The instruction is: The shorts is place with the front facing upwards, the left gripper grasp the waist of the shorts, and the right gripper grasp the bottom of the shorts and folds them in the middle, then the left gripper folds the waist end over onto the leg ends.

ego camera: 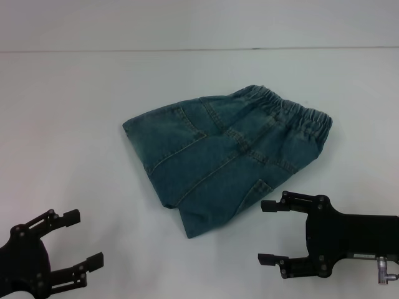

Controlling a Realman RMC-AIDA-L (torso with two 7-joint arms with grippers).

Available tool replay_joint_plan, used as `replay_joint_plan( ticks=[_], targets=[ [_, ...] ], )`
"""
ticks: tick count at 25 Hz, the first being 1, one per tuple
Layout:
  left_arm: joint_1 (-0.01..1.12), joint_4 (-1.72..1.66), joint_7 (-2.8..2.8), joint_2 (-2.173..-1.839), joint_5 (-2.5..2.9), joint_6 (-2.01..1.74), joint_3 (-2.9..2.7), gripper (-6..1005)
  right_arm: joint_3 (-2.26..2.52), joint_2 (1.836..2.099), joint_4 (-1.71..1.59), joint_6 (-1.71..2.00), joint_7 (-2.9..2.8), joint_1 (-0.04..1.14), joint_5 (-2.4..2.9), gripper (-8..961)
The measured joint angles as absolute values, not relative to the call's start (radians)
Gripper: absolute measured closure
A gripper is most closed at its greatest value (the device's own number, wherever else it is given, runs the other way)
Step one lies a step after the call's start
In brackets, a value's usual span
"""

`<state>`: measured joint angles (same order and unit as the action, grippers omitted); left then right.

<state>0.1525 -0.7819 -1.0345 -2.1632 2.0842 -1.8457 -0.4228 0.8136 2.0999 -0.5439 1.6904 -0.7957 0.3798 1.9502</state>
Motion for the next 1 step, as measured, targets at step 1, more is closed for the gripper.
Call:
replay_joint_plan(
  ticks=[1],
  targets=[
    [0.153,-0.781,-1.034,-2.163,2.086,-1.842,-0.422,80,0.814,2.100,-0.544,1.690,-0.798,0.380,1.950,94]
  ],
)
